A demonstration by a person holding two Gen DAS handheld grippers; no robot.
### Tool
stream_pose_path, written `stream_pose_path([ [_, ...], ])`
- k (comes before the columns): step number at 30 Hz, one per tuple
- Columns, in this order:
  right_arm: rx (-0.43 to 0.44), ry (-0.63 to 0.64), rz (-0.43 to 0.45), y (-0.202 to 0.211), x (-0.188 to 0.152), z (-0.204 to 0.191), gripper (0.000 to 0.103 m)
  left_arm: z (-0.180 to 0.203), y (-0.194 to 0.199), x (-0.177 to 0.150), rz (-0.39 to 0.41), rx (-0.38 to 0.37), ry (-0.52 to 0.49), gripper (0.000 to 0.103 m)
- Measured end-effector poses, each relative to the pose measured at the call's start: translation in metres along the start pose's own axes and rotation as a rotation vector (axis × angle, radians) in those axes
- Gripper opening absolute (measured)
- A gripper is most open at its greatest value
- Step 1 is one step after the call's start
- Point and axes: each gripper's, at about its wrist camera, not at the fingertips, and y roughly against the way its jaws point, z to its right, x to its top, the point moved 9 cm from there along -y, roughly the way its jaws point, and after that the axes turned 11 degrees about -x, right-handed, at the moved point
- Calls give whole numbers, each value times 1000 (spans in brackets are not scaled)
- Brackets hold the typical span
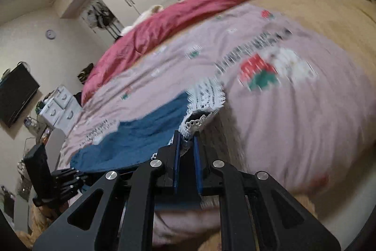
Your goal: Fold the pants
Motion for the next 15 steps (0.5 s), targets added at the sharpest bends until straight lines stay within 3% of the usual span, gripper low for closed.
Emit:
stream_pose_path([
  [6, -66, -28, -101, -15, -42, 22, 10, 4, -17, -19, -69, 5, -10, 0],
  [15, -125, -2, -142, -26, -61, 35, 10, 4, -32, -34, -119, 20, -21, 3],
])
